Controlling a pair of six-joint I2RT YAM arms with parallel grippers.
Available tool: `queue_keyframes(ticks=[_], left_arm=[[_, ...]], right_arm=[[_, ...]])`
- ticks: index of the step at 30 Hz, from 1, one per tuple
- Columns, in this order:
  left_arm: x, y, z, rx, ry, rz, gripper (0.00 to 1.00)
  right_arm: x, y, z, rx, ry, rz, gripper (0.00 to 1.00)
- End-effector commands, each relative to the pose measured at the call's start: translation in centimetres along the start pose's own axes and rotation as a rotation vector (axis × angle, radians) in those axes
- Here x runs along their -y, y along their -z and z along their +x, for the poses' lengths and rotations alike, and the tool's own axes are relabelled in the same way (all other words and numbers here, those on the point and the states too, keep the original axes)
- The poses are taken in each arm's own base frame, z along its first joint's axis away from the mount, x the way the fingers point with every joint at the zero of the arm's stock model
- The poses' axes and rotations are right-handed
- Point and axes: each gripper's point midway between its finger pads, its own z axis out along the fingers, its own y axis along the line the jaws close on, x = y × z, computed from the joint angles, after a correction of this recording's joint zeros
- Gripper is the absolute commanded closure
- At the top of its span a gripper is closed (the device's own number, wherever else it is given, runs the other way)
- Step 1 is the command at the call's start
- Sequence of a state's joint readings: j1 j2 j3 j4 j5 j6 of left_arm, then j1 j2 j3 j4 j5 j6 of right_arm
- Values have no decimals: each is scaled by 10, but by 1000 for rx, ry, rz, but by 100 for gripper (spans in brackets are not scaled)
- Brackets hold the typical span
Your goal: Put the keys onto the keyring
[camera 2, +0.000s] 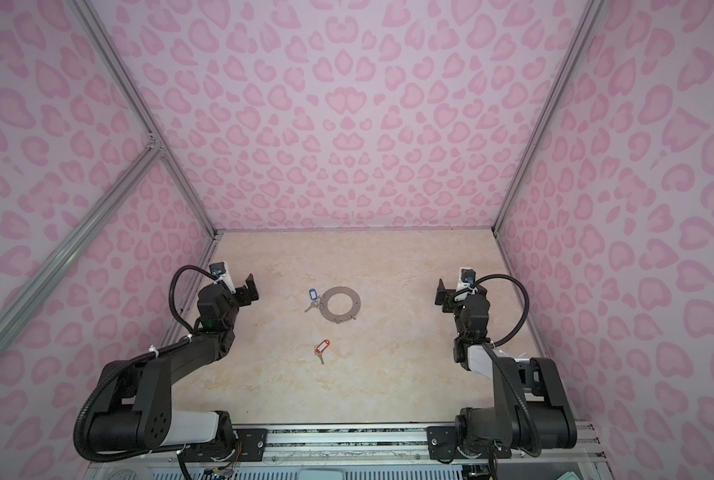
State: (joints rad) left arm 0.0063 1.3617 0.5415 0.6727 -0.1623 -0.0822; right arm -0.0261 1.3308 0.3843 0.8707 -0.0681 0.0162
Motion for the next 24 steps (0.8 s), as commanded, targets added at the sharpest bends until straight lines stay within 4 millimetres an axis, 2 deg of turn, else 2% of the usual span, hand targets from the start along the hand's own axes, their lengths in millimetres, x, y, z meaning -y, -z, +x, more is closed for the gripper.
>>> queue_keyframes(ticks=[1, 5, 10, 14, 18, 24], left_arm=[[2, 4, 14, -146, 29, 9, 3], [10, 8, 10, -249, 119, 34, 3], [29, 22, 15, -414, 177, 117, 3], [43, 35, 11, -477, 213, 191, 0], [46, 45, 16, -534, 211, 212, 15], [47, 59, 39, -657, 199, 214, 18]], right_arm=[[-4, 1, 3, -96, -59, -15, 8], [-29, -5, 0, -228, -107, -108, 12], [-90, -1, 4, -281, -54, -249, 18], [-156, 3, 23, -366, 41, -379, 25], [-218, 6, 48, -455, 74, -523, 30], [-292, 21, 82, -569, 141, -687, 31]])
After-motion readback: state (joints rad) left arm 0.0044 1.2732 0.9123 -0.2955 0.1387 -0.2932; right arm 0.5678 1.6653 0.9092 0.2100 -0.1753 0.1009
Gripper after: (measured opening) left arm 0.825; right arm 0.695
